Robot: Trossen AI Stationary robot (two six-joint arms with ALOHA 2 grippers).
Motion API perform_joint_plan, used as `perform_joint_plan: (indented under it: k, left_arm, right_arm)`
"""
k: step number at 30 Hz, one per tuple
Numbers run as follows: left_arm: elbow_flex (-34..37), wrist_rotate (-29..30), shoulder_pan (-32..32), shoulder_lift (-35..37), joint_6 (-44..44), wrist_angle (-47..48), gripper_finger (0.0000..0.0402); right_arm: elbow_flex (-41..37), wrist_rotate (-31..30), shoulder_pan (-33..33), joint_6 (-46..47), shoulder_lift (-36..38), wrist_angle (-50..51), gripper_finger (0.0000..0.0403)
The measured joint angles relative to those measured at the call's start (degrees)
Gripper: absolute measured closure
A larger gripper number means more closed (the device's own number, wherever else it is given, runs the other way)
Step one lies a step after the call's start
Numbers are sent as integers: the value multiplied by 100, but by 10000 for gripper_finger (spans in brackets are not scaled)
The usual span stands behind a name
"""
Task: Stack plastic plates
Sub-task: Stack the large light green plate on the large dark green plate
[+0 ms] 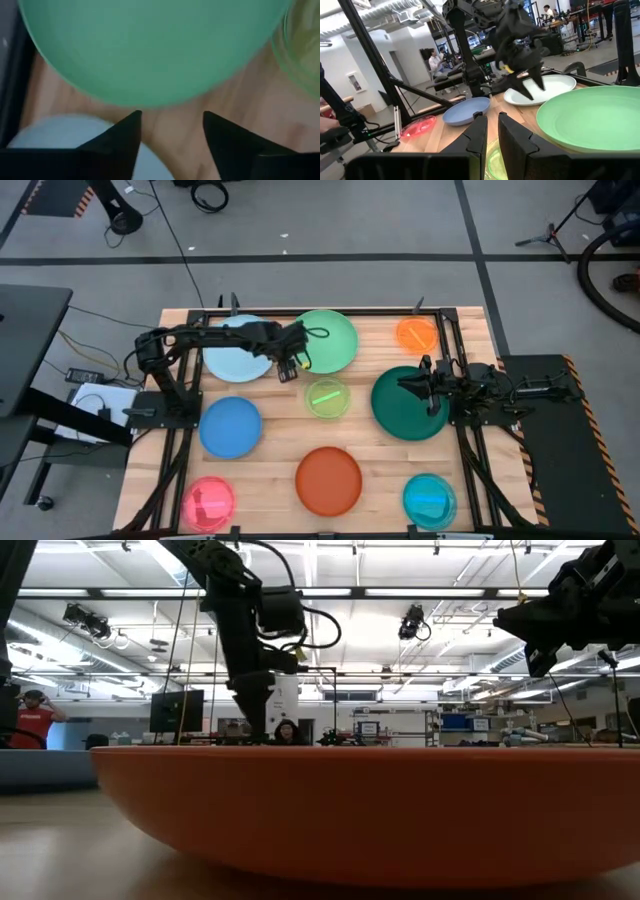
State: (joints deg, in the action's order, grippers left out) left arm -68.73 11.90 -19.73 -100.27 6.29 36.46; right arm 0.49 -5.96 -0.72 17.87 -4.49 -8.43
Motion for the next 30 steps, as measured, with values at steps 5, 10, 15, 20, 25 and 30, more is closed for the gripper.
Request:
perform_joint_plan:
  k: [5,10,15,20,25,30]
  left_arm:
    - [0,-102,74,-13,650,-399,104]
    - [0,-214,217,-252,1111,-518,90]
    - [0,-196,322,-588,1661,-875,101]
    - [0,-168,273,-898,1765,-963,110]
    - [2,-166,205,-1045,2003,-841,123]
    - [1,-157,195,-1043,2488,-942,177]
  right_arm:
    - [0,0,1,0,0,-4,347]
    - [0,0,1,0,-1,-7,347]
    - [0,0,1,0,-1,-6,347]
    - [0,1,1,0,-1,-4,347]
    - [0,2,-1,0,-2,-4,347]
    - [0,2,1,0,0,-4,347]
